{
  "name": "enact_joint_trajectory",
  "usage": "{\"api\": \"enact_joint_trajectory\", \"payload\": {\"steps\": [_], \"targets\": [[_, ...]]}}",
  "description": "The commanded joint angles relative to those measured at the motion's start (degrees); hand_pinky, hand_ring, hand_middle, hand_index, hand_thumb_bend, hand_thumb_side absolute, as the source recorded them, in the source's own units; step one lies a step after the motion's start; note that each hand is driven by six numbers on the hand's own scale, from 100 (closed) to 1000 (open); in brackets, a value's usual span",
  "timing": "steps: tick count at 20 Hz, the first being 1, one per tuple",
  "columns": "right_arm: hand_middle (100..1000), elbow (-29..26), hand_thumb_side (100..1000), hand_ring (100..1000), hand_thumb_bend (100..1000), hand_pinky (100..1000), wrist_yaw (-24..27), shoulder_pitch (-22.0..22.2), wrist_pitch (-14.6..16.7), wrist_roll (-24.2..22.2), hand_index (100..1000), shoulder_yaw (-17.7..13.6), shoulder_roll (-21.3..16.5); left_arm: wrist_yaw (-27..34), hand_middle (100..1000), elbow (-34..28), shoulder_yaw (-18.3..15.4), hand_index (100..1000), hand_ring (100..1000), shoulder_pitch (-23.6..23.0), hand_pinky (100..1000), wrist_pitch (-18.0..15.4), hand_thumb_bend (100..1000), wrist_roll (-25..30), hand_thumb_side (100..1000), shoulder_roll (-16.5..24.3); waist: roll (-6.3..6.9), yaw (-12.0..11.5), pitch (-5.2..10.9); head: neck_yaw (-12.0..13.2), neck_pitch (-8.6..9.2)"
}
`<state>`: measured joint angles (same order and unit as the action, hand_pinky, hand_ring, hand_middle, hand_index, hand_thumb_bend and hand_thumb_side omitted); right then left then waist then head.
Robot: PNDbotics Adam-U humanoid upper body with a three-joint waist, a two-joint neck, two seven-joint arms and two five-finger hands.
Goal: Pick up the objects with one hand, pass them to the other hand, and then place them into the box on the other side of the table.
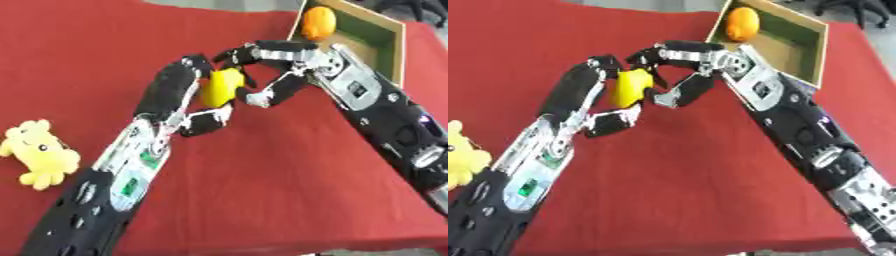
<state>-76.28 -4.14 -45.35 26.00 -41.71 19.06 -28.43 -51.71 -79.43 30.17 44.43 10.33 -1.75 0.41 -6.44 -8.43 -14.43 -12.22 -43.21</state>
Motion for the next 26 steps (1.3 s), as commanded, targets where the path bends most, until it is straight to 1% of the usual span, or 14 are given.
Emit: {"api": "enact_joint_trajectory", "payload": {"steps": [1,4,5,6,7,8,9,10,11,13,20,23,26], "targets": [[258,-2.24,264,1000,100,773,0.84,-0.71,9.44,-10.26,330,0.2,0.01,-0.54,643,-0.74,0.32,868,688,2.04,656,-0.71,703,0.69,479,-2.06,0.24,0.2,0.79,-0.22,0.08],[255,-2.25,261,1000,100,772,1.13,-0.72,8.8,-10.26,328,-0.08,0.04,-1.22,649,-0.56,0.44,870,695,2.03,664,-1.9,789,1.82,516,-2.08,0.22,0.28,0.73,-0.29,0.08],[254,-2.28,259,1000,100,772,1.27,-0.73,8.56,-10.26,327,-0.19,0.03,-1.46,651,-0.49,0.45,870,699,2.02,670,-2.31,841,2.15,537,-2.08,0.22,0.3,0.71,-0.31,0.07],[254,-2.29,259,1000,100,772,1.39,-0.73,8.31,-10.26,327,-0.31,0.03,-1.79,652,-0.39,0.48,871,702,2.0,673,-2.73,864,2.56,548,-2.08,0.21,0.3,0.69,-0.33,0.07],[253,-2.31,258,1000,100,771,1.49,-0.74,8.08,-10.26,326,-0.41,0.02,-2.16,658,-0.23,0.51,872,710,1.96,683,-3.12,927,3.02,598,-2.07,0.21,0.3,0.67,-0.35,0.05],[253,-2.33,258,1000,100,771,1.57,-0.75,7.89,-10.26,326,-0.47,0.0,-2.52,658,-0.05,0.51,872,710,1.93,684,-3.48,938,3.46,603,-2.08,0.2,0.3,0.65,-0.37,0.04],[253,-2.35,258,1000,100,771,1.63,-0.74,7.75,-10.26,326,-0.53,-0.03,-2.83,658,0.08,0.47,870,711,1.9,686,-3.79,969,3.77,630,-2.11,0.18,0.29,0.64,-0.36,0.04],[253,-2.34,258,1000,100,771,1.68,-0.72,7.62,-10.26,326,-0.62,-0.06,-3.06,658,0.2,0.4,869,711,1.86,686,-4.03,974,3.93,635,-2.11,0.17,0.29,0.64,-0.34,0.03],[253,-2.32,256,1000,100,771,1.74,-0.7,7.5,-10.26,326,-0.73,-0.09,-3.21,660,0.28,0.34,871,712,1.84,688,-4.21,1000,3.99,682,-2.12,0.17,0.29,0.65,-0.34,0.03],[251,-2.25,257,1000,100,771,1.92,-0.7,7.24,-10.26,325,-0.97,-0.18,-3.28,660,0.35,0.22,871,712,1.83,688,-4.3,1000,3.86,724,-2.11,0.16,0.27,0.68,-0.37,0.05],[250,-2.17,261,1000,100,770,2.11,-0.52,7.09,-10.26,323,-1.43,-0.56,-3.4,670,-0.03,0.01,882,717,1.79,690,-3.09,1000,2.44,822,-1.89,0.12,0.15,0.74,-0.37,0.26],[249,-2.02,267,1000,100,767,1.85,-0.32,7.28,-10.26,322,-1.55,-0.66,-3.74,672,-0.01,0.04,884,718,1.62,691,-2.22,1000,1.73,826,-1.82,0.07,0.1,0.74,-0.4,0.39],[248,-1.81,268,1000,100,766,1.54,-0.17,7.61,-10.26,321,-1.67,-0.73,-4.09,674,-0.01,-0.02,885,721,1.55,693,-1.6,1000,1.21,806,-1.75,0.03,0.09,0.75,-0.44,0.47]]}}
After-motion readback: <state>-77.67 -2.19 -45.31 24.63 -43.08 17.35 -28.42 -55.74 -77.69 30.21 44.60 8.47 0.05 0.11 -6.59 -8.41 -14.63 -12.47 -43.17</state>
